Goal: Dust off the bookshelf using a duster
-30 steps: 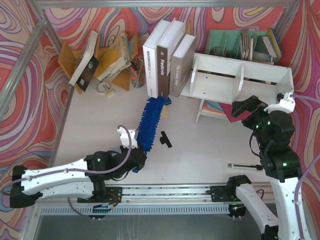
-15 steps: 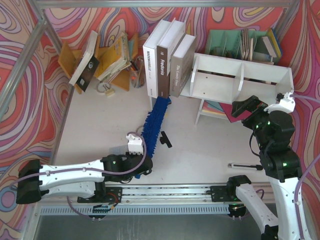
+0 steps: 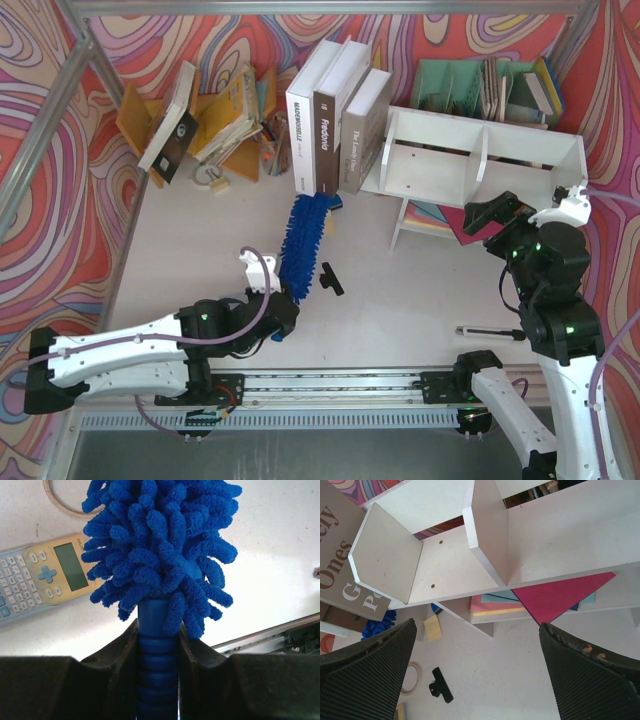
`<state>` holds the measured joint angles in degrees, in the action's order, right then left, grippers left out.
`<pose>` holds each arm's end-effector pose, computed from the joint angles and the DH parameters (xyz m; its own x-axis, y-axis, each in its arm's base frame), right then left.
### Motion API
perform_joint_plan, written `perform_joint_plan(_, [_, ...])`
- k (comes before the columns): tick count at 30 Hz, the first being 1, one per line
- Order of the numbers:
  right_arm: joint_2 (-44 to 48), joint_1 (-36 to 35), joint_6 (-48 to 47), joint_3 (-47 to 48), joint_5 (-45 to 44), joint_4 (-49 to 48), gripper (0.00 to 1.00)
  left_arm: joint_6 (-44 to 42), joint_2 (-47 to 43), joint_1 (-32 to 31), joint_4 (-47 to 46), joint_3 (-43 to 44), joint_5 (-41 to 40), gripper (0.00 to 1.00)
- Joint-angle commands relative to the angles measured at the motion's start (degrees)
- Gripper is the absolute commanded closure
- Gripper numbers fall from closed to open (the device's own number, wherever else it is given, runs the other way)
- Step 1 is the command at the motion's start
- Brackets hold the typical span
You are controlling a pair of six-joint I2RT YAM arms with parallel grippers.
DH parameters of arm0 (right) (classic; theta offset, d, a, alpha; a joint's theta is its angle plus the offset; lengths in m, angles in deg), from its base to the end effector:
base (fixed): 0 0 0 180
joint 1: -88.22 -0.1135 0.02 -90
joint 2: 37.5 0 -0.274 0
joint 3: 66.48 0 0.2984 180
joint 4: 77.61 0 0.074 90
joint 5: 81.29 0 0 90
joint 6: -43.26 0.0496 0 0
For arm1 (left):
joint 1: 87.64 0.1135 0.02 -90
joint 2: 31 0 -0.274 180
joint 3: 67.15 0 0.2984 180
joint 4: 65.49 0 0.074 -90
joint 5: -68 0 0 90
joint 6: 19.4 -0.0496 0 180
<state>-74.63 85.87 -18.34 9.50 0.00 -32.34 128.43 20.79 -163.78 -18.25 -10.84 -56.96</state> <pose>0.1564 -0.0011 0.4523 -0.0460 0.4686 -0.8822 0.1497 0.8764 0.4577 0.0832 -0.2187 0.2745 -0.6747 -0.1615 -0.7202 0.2324 0.8797 -0.4149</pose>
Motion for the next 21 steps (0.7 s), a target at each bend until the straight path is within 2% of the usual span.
perform_joint_plan(1, [0.7, -0.1, 0.1, -0.5, 0.0, -1.0, 0.01, 0.4, 1.5, 0.4, 0.2, -1.3, -3.1, 1.0])
perform_joint_plan(7, [0.4, -0.1, 0.1, -0.6, 0.2, -1.2, 0.01, 3.8, 4.6, 0.3, -5.4, -8.1, -0.3, 1.0])
perform_joint_plan(11, [0.4, 0.0, 0.3, -0.7, 0.2, -1.4, 0.01, 4.8, 7.3, 0.3, -8.0, -9.8, 1.1, 1.0])
perform_joint_plan(16, [0.5, -0.1, 0.4, -0.7, 0.4, -1.3, 0.01, 3.4, 8.9, 0.3, -6.2, -7.1, 1.0, 1.0])
perform_joint_plan(21, [0.6, -0.1, 0.0, -0.3, 0.1, -1.0, 0.01, -0.3, 9.1, 0.3, -2.1, -0.7, 0.5, 1.0])
